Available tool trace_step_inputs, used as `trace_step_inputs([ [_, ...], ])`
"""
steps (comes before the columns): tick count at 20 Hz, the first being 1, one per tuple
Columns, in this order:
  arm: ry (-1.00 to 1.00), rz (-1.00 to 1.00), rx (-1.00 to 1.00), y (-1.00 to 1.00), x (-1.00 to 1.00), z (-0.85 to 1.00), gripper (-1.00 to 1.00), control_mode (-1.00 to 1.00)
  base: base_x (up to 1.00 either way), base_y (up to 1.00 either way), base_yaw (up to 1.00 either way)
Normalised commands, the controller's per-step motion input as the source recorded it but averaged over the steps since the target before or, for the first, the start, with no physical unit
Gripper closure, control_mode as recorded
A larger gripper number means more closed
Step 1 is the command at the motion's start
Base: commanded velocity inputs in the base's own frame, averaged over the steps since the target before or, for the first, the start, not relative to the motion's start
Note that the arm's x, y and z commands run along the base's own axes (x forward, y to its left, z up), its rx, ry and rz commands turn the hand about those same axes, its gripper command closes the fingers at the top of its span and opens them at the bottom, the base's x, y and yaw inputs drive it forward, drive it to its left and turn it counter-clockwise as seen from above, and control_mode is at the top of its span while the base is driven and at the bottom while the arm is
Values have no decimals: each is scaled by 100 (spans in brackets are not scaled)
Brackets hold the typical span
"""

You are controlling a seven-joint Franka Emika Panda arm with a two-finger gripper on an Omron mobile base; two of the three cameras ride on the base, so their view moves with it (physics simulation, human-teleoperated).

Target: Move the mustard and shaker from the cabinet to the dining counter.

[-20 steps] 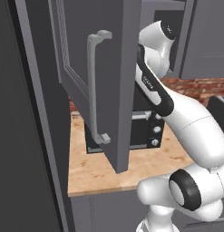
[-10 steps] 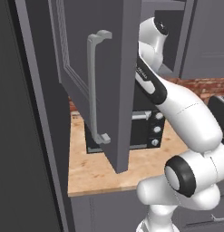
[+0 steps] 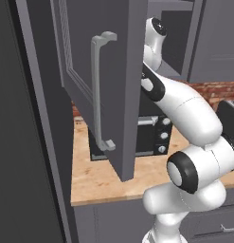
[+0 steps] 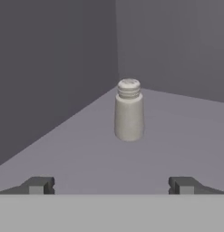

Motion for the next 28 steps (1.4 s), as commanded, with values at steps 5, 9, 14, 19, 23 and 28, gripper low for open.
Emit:
trace_step_inputs([
  [5, 0, -1, 0, 12, 21, -1, -100, -100, 0, 0, 0],
  [9, 0, 0, 0, 21, 18, -2, -100, -100, 0, 0, 0],
  [14, 0, 0, 0, 17, 28, -9, -100, -100, 0, 0, 0],
  [19, 0, -1, 0, 11, 33, -11, -100, -100, 0, 0, 0],
  [23, 0, 0, 0, 5, 32, 0, -100, -100, 0, 0, 0],
  [28, 0, 0, 0, 6, 33, 0, -100, -100, 0, 0, 0],
])
